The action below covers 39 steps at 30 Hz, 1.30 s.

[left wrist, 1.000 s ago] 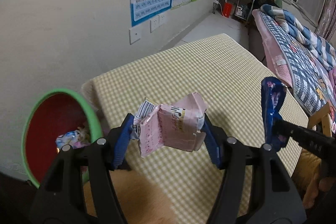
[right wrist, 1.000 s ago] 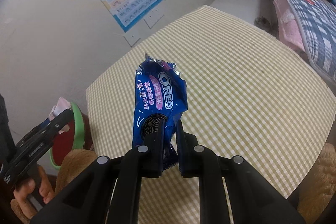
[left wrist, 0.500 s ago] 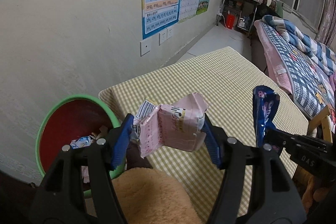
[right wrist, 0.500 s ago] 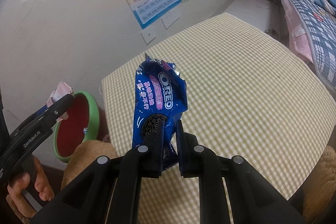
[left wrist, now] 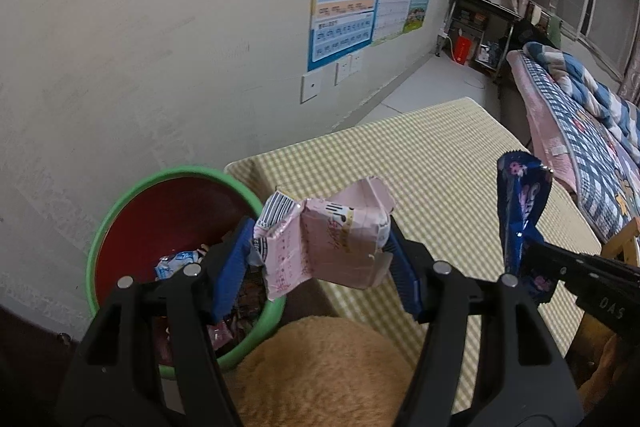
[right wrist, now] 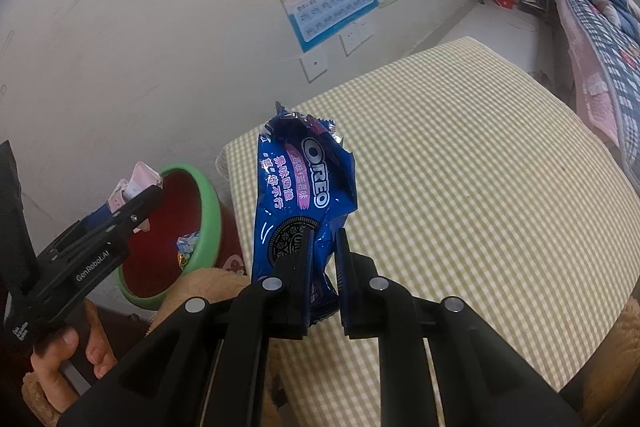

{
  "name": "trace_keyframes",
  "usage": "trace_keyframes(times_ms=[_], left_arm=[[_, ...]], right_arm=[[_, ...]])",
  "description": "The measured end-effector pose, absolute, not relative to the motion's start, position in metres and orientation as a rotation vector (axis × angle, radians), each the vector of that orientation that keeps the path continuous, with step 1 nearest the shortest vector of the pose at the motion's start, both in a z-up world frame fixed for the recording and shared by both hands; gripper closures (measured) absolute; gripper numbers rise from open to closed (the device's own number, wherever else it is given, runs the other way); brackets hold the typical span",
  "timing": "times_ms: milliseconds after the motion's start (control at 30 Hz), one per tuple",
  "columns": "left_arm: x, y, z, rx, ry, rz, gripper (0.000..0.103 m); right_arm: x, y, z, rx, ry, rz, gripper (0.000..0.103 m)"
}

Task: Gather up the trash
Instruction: 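Carry the small pink wrapper over the bin with the left gripper while the right brings the Oreo wrapper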

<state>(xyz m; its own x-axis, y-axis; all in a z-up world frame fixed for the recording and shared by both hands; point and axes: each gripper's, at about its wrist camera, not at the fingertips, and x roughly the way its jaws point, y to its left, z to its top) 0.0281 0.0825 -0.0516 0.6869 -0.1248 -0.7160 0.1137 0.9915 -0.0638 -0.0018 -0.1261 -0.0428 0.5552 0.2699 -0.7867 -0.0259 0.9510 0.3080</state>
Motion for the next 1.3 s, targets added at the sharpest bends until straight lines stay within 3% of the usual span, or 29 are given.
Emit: trace_keyframes(times_ms=[1300], left_arm=[[0.032, 0.191, -0.09, -0.111, 0.877, 0.063, 0.042]], right_arm=[[0.036, 0.008, -0.055, 0.105, 1.047, 0.389, 0.091]])
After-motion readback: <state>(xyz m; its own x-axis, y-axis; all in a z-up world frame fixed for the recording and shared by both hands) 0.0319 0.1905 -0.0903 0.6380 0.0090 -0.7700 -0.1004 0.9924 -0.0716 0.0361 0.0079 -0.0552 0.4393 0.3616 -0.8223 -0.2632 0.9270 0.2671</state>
